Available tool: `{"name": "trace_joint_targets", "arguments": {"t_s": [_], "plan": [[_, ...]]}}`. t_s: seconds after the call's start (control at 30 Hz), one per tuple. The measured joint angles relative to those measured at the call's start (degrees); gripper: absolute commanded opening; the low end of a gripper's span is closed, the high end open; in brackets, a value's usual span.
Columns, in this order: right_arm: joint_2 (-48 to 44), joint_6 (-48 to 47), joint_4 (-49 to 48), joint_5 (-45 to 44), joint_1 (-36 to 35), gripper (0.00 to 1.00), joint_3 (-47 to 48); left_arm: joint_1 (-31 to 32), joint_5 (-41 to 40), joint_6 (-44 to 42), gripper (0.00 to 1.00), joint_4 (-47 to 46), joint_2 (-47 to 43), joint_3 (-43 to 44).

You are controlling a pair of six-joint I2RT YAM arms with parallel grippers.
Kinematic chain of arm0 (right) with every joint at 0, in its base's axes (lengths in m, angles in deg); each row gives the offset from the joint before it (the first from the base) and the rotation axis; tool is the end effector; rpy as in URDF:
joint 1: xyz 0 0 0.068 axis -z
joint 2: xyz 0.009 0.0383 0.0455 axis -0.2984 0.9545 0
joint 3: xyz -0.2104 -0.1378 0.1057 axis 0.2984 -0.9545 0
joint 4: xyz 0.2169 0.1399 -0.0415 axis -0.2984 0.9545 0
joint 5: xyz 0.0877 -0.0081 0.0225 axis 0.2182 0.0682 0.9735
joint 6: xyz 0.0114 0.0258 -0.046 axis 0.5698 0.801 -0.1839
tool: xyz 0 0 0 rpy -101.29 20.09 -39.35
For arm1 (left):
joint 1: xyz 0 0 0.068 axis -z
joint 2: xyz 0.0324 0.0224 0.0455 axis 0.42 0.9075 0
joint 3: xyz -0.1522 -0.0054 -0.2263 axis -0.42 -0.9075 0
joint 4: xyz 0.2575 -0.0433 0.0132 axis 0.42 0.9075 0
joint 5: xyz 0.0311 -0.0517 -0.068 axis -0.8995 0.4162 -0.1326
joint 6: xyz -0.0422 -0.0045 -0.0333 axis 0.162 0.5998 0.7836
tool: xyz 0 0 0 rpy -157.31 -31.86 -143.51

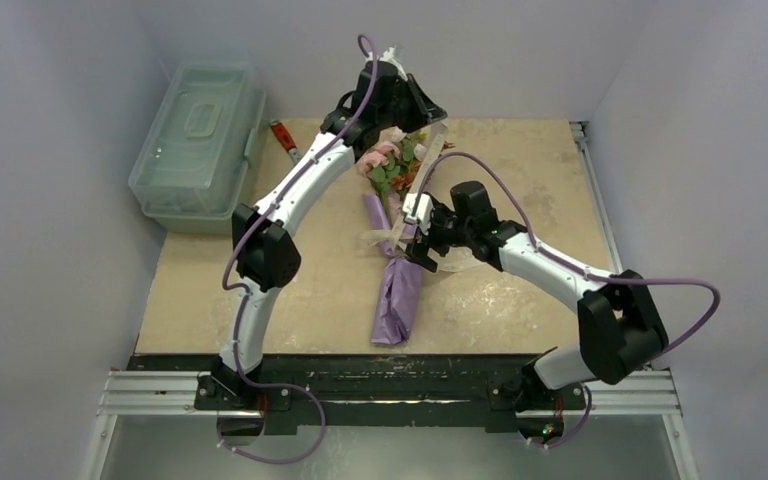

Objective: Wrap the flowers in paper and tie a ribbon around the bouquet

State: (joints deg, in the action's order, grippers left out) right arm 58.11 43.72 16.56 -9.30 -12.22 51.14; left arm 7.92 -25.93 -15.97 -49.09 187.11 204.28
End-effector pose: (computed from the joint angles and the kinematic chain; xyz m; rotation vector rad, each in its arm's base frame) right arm 0.2602 0.1665 0.2401 -1.3540 1.6970 0.4810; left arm 0.4369 -0.2896 0.3780 -0.2285 2.0276 -1.2080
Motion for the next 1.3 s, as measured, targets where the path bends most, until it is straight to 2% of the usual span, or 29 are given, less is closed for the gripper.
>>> {"name": "trace_joint_targets", "arguments": {"t_s": [0.2, 0.33, 0.43, 0.53, 0.7, 0.87, 1.3], "plan": [[4.0, -0.2, -0.8, 1.1, 0.0, 0.92, 1.3, -0.1, 0.0, 0.4, 0.00, -0.8, 0.5, -0.1], [6.3, 0.2, -1.8, 1.8, 0.0, 0.82, 2.2, -0.4, 0.0, 0.4, 0.00, -2.3, 0.5, -1.4], [7.7, 0.7, -2.4, 2.4, 0.0, 0.69, 2.8, -0.7, 0.1, 0.4, 0.00, -2.2, 0.5, -2.8], [8.3, 1.4, -2.9, 2.6, 0.0, 0.65, 2.9, -1.3, 0.2, 0.4, 0.00, -2.0, 0.5, -3.2], [8.3, 2.4, -3.9, 2.6, 0.0, 0.64, 2.9, -1.9, 0.5, 0.4, 0.00, -2.4, 0.4, -3.7], [8.3, 4.8, -6.7, 2.3, 0.3, 0.69, 2.9, -1.9, 0.6, 0.4, 0.00, -2.4, 0.2, -5.9], [8.7, 10.0, -11.2, 1.8, 1.2, 0.68, 2.8, -1.9, 1.0, 0.4, 0.00, -2.3, 0.0, -6.4]]}}
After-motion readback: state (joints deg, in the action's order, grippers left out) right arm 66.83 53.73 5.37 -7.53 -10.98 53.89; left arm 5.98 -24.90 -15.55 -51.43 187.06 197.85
